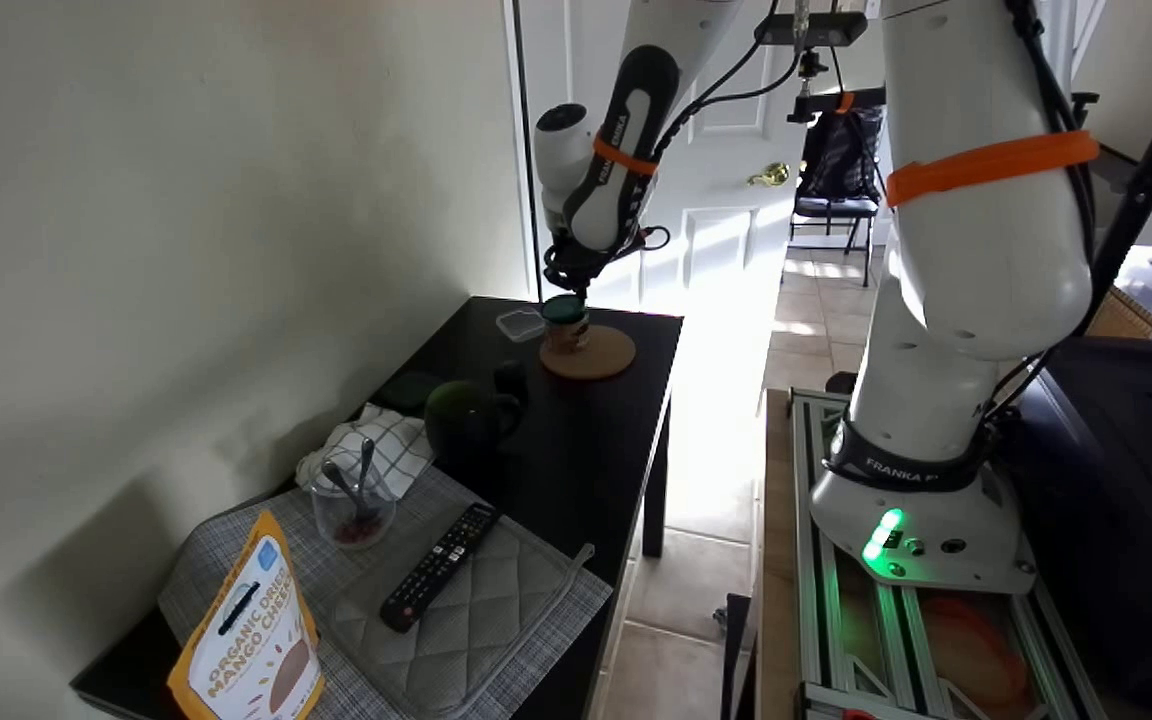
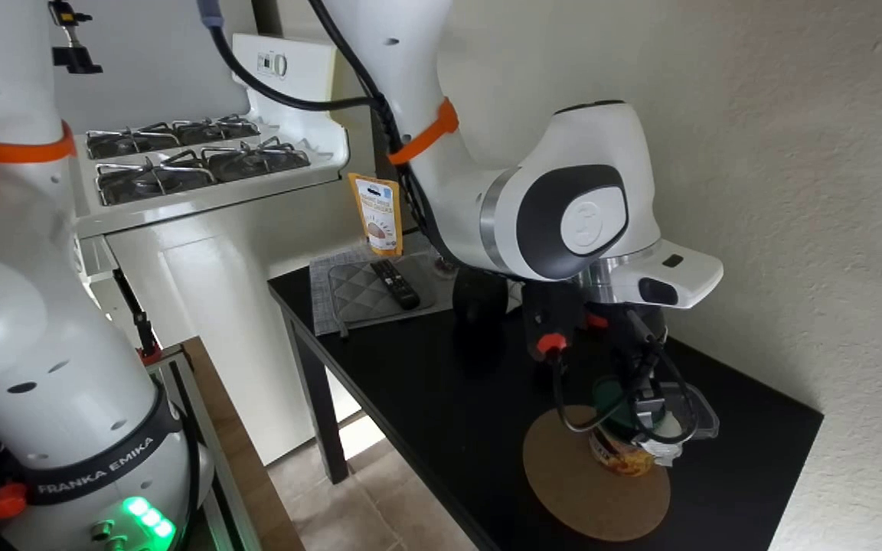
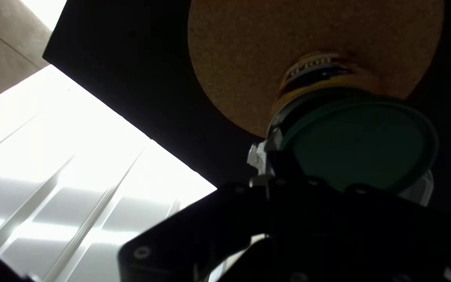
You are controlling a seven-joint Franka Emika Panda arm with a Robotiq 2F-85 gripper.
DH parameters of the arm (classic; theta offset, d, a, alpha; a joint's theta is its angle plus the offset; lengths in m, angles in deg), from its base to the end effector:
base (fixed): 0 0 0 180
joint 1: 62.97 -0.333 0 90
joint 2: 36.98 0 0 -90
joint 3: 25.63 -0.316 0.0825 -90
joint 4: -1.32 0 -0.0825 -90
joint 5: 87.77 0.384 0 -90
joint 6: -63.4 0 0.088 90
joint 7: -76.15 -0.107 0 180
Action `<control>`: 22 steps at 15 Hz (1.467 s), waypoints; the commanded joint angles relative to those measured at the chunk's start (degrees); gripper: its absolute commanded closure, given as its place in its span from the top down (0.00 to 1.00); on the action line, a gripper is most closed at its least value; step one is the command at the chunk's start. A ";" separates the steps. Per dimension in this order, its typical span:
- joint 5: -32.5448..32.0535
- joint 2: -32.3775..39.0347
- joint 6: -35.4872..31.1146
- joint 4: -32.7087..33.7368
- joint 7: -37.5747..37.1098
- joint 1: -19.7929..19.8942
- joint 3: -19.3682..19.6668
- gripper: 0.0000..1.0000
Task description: Put the right green lid on the can
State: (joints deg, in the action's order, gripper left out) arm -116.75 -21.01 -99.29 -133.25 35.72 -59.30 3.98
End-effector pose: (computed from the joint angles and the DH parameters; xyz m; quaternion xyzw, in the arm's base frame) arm 0.4578 -0.2734 0.2469 0.9058 -0.3747 0.1151 0.1608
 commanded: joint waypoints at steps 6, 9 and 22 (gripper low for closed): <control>-0.70 5.35 4.95 4.02 -3.87 -4.56 3.89 0.00; -0.54 6.55 5.33 4.65 -4.40 -5.09 3.97 0.00; -3.06 0.24 4.97 2.20 -5.25 -7.88 5.49 0.78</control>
State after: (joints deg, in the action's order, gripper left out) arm -117.08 -16.09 -93.71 -128.14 32.26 -65.51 8.15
